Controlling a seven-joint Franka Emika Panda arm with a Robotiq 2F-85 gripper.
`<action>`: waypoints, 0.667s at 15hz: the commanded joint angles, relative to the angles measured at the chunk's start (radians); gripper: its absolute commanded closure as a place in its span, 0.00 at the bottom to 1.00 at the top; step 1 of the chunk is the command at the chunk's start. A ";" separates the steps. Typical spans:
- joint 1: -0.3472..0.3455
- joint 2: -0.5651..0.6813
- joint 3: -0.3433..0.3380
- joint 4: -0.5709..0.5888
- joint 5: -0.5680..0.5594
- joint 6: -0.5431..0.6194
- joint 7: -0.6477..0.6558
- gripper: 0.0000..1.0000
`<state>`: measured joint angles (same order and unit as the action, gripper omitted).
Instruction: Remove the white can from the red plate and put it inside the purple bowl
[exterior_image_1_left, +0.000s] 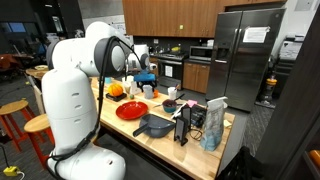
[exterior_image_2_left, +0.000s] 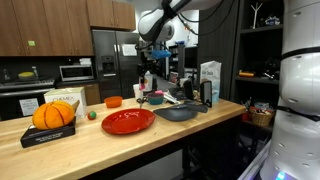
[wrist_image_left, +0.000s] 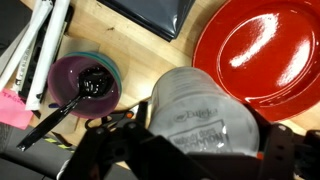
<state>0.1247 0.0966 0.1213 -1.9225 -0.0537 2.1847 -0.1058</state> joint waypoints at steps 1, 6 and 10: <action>0.000 0.000 0.001 0.003 0.000 -0.003 0.001 0.13; 0.000 0.000 0.001 0.003 0.000 -0.003 0.001 0.13; -0.001 0.006 0.000 0.005 0.002 -0.004 -0.002 0.38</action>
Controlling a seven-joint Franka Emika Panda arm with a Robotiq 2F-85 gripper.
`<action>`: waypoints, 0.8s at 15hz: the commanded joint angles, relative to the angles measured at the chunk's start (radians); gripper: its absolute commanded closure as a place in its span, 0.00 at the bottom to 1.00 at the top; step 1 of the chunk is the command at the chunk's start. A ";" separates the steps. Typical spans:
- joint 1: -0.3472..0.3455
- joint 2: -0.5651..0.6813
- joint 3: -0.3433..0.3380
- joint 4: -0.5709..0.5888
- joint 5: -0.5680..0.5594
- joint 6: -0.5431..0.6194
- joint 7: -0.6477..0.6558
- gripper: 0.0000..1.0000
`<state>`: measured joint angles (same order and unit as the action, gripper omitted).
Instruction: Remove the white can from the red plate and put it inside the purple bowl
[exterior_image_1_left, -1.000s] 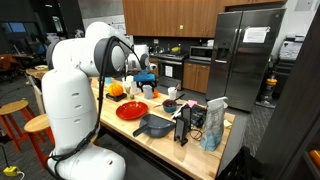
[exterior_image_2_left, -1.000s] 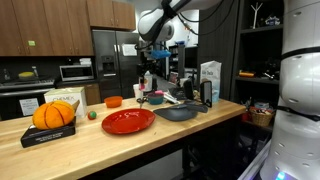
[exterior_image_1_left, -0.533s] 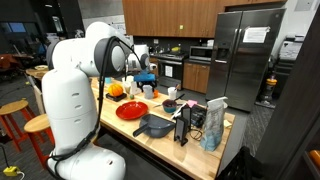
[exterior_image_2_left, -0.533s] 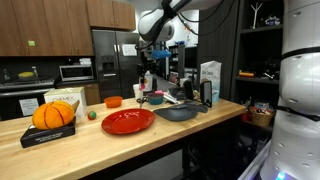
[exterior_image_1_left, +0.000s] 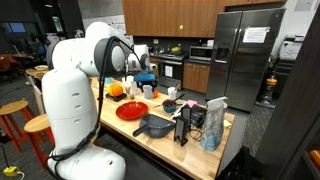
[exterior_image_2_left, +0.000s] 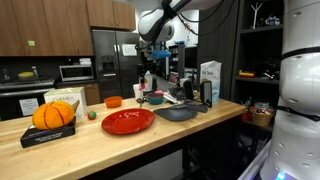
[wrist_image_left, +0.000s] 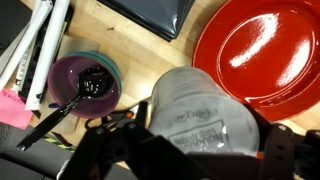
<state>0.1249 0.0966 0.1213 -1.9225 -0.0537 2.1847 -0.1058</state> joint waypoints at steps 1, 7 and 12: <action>-0.003 0.012 -0.002 0.010 -0.003 -0.004 0.000 0.38; -0.025 0.079 -0.019 0.079 -0.012 -0.017 -0.049 0.38; -0.045 0.135 -0.038 0.155 -0.030 -0.025 -0.077 0.38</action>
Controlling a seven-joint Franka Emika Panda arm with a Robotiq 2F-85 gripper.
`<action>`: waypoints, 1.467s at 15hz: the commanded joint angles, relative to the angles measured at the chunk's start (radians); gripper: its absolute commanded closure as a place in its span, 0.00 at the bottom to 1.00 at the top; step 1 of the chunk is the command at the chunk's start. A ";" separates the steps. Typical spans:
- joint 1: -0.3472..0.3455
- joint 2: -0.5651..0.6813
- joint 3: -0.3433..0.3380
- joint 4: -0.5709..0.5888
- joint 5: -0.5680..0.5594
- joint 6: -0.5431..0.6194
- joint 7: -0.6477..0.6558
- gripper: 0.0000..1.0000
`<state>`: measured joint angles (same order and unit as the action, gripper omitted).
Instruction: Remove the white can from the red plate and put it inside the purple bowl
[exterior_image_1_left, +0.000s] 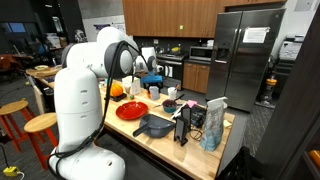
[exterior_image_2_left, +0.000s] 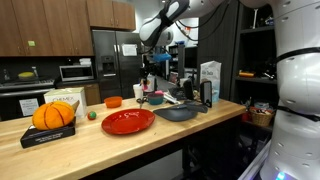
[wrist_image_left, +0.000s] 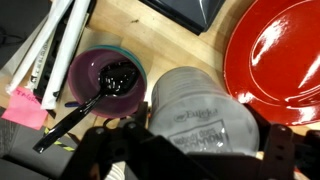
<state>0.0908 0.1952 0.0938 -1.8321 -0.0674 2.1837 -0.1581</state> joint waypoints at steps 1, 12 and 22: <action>-0.014 0.045 -0.014 0.078 -0.021 -0.026 -0.027 0.38; -0.039 0.064 -0.049 0.104 -0.041 -0.010 0.003 0.38; -0.060 0.087 -0.071 0.110 -0.039 0.017 -0.008 0.38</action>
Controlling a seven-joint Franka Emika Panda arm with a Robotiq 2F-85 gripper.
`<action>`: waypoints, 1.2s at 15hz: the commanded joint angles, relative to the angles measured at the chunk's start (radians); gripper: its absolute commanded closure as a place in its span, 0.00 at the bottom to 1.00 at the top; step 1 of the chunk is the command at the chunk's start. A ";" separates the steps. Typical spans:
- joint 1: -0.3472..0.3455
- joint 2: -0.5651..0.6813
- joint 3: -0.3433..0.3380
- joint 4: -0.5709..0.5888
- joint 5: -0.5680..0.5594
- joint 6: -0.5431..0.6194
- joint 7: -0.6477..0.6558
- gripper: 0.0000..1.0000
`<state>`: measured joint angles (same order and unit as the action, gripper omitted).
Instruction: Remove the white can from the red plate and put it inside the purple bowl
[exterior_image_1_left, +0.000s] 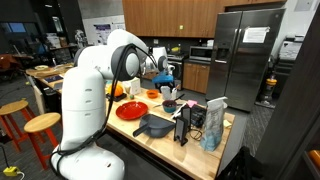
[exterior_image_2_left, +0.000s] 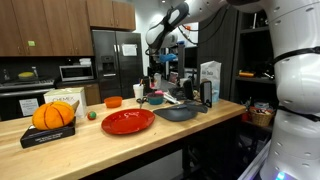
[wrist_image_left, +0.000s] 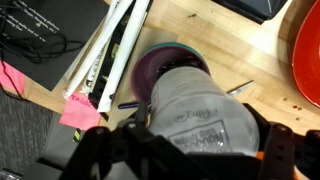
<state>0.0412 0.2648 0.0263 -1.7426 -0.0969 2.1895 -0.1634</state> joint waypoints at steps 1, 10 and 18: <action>-0.013 0.021 -0.004 0.020 -0.008 0.018 -0.004 0.38; -0.029 0.065 -0.006 0.018 0.002 0.079 -0.018 0.38; -0.035 0.092 -0.003 0.023 0.003 0.115 -0.033 0.38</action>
<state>0.0173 0.3452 0.0202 -1.7399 -0.0964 2.2961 -0.1728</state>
